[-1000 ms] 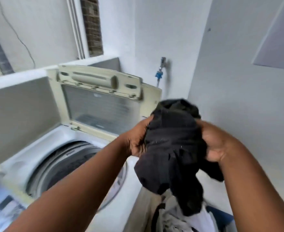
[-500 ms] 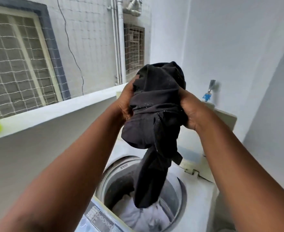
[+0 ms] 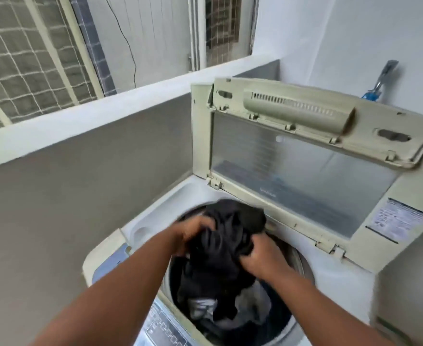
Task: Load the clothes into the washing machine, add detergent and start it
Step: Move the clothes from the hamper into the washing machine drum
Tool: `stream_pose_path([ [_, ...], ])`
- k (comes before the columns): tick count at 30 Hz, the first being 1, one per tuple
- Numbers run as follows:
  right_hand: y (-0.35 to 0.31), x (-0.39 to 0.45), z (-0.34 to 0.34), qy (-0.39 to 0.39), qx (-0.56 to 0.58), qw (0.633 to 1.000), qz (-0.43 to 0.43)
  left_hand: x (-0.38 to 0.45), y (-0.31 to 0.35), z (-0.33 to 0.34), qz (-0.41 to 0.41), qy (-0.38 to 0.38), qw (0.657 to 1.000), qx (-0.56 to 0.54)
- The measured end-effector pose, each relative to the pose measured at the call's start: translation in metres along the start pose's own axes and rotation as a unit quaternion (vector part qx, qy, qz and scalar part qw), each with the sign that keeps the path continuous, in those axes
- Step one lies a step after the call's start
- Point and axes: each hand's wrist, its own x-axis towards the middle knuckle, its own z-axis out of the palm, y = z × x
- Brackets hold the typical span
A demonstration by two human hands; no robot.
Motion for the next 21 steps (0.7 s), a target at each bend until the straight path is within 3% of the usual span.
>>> stream_pose_path([
  [1, 0.014, -0.003, 0.012, -0.071, -0.09, 0.993, 0.016, 0.022, -0.016, -0.001, -0.068, -0.012, 0.989, 0.132],
  [2, 0.029, -0.007, 0.024, -0.143, -0.165, 0.975, 0.036, 0.041, -0.027, 0.0, -0.114, -0.031, 0.95, 0.288],
  [4, 0.045, -0.011, 0.037, -0.251, -0.277, 0.924, 0.085, 0.065, -0.041, 0.01, -0.112, -0.056, 0.813, 0.568],
  [5, 0.049, -0.013, 0.037, -0.268, -0.294, 0.911, 0.11, 0.073, -0.043, 0.013, -0.075, -0.059, 0.765, 0.637],
  [6, 0.052, -0.012, 0.035, -0.262, -0.279, 0.914, 0.133, 0.08, -0.041, 0.018, -0.042, -0.065, 0.754, 0.652],
  [10, 0.052, -0.012, 0.018, -0.154, -0.207, 0.949, 0.181, 0.104, -0.024, 0.035, 0.065, -0.089, 0.767, 0.632],
  [15, 0.058, -0.042, -0.009, -0.046, -0.176, 0.954, 0.237, 0.102, 0.003, 0.076, 0.115, -0.134, 0.741, 0.648],
  [18, 0.065, -0.083, -0.03, 0.01, -0.19, 0.948, 0.254, 0.085, 0.016, 0.127, 0.201, -0.167, 0.721, 0.642],
  [21, 0.08, -0.128, -0.059, 0.108, -0.17, 0.948, 0.244, 0.048, 0.03, 0.181, 0.339, -0.171, 0.757, 0.532],
])
